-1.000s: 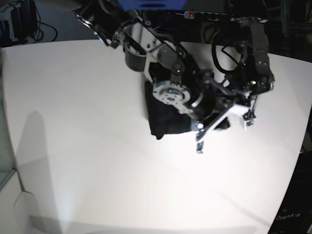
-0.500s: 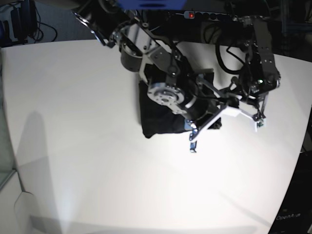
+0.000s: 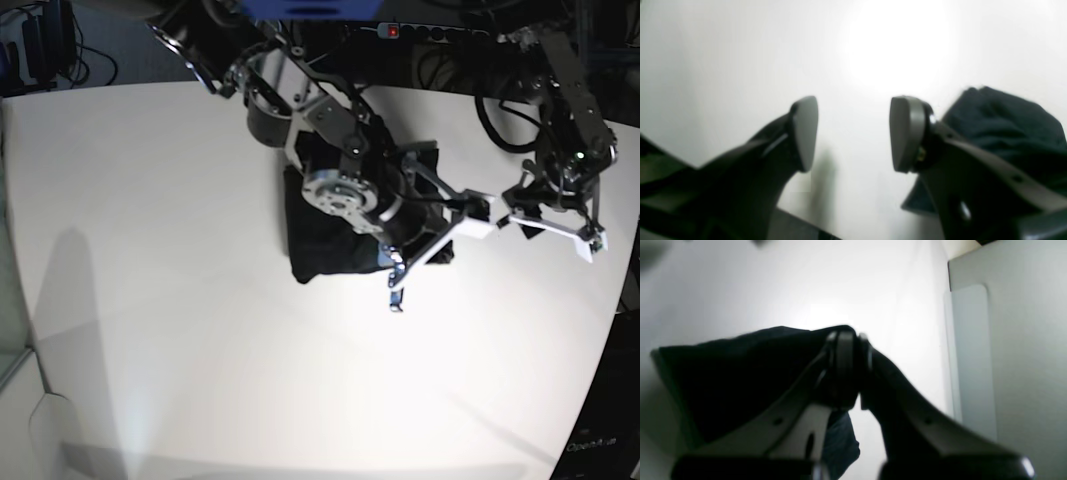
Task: Fold the T-shirt properly
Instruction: 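Press the bundle with the right gripper while the left gripper withdraws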
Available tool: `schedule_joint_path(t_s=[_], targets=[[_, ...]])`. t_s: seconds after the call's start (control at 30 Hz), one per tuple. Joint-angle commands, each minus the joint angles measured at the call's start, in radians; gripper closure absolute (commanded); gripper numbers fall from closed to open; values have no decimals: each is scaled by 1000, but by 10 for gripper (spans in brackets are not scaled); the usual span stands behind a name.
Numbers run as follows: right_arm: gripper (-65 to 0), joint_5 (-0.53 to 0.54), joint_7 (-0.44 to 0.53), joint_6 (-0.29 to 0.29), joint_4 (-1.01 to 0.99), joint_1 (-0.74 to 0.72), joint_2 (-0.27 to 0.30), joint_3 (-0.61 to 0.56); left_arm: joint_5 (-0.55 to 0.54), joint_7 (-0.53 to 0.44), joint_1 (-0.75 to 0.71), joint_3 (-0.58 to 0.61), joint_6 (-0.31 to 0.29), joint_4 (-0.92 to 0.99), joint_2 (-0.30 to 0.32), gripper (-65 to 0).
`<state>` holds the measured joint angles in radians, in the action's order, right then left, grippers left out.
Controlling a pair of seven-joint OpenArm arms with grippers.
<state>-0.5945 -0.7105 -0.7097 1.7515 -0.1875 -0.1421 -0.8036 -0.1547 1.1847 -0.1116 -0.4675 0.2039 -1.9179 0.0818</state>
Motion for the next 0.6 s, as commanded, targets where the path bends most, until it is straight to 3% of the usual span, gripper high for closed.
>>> schedule_joint_path(t_s=[0.0, 0.2, 0.5, 0.57], targets=[[0, 12, 18, 12, 3, -17, -15, -1, -3, -15, 8, -24, -4, -19, 6, -329], [0, 87, 18, 12, -48, -25, -15, -3, -3, -16, -1, -150, -4, -12, -21, -329], [-1, 86, 87, 12, -130, -25, -15, -3, -3, -18, -53, -162, -4, -13, -18, -329], [-25, 86, 87, 12, -130, -25, -15, -3, -3, -18, -55, -162, -4, -13, -17, -329]])
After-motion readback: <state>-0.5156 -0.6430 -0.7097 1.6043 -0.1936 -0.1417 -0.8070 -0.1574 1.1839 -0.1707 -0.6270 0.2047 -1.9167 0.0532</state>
